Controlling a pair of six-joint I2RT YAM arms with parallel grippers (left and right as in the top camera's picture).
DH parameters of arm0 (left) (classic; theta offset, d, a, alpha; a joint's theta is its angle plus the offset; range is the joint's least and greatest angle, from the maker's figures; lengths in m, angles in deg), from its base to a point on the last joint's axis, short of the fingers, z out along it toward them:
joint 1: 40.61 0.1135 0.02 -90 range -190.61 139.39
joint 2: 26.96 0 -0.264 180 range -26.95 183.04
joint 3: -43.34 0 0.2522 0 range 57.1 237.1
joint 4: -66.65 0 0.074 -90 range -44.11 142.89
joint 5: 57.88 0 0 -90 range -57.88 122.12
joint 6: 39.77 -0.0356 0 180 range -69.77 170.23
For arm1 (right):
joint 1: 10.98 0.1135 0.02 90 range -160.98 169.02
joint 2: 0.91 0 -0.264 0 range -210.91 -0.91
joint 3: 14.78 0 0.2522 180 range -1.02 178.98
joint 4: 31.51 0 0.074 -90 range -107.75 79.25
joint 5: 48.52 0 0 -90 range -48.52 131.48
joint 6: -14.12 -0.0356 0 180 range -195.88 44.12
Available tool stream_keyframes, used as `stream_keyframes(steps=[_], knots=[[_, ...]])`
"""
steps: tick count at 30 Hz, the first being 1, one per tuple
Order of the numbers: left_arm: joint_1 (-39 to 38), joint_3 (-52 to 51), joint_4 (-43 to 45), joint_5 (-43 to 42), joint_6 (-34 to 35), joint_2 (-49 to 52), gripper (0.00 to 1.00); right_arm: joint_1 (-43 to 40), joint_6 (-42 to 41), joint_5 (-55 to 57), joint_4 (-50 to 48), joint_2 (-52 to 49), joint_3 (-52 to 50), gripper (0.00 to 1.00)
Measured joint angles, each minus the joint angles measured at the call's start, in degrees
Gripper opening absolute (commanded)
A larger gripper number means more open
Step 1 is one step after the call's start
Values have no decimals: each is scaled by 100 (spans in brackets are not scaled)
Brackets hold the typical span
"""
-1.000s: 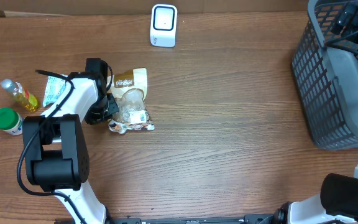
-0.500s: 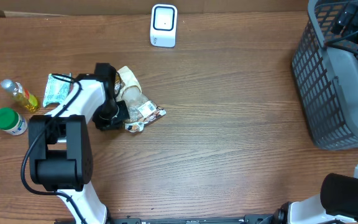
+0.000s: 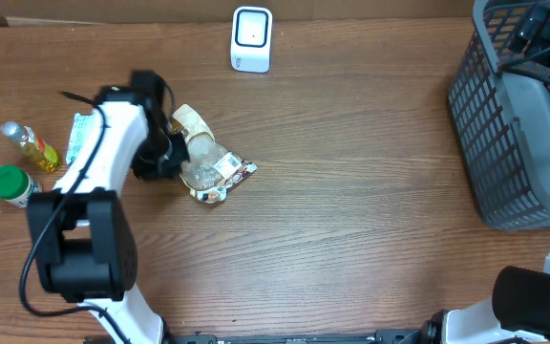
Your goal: Scan the item barcode
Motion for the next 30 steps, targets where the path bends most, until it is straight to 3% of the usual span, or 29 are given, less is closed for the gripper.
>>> stream_keyframes(steps=[4,17,30], knots=[[179,98,385,2,232,-111,64,0,4,2,-4,0,0,100],[177,-909,2116,-4,1126,-101,63,0,4,2,0,0,0,100],[61,-1187,2573,-24,1360,-94,62,0,2,2,-4,0,0,100]])
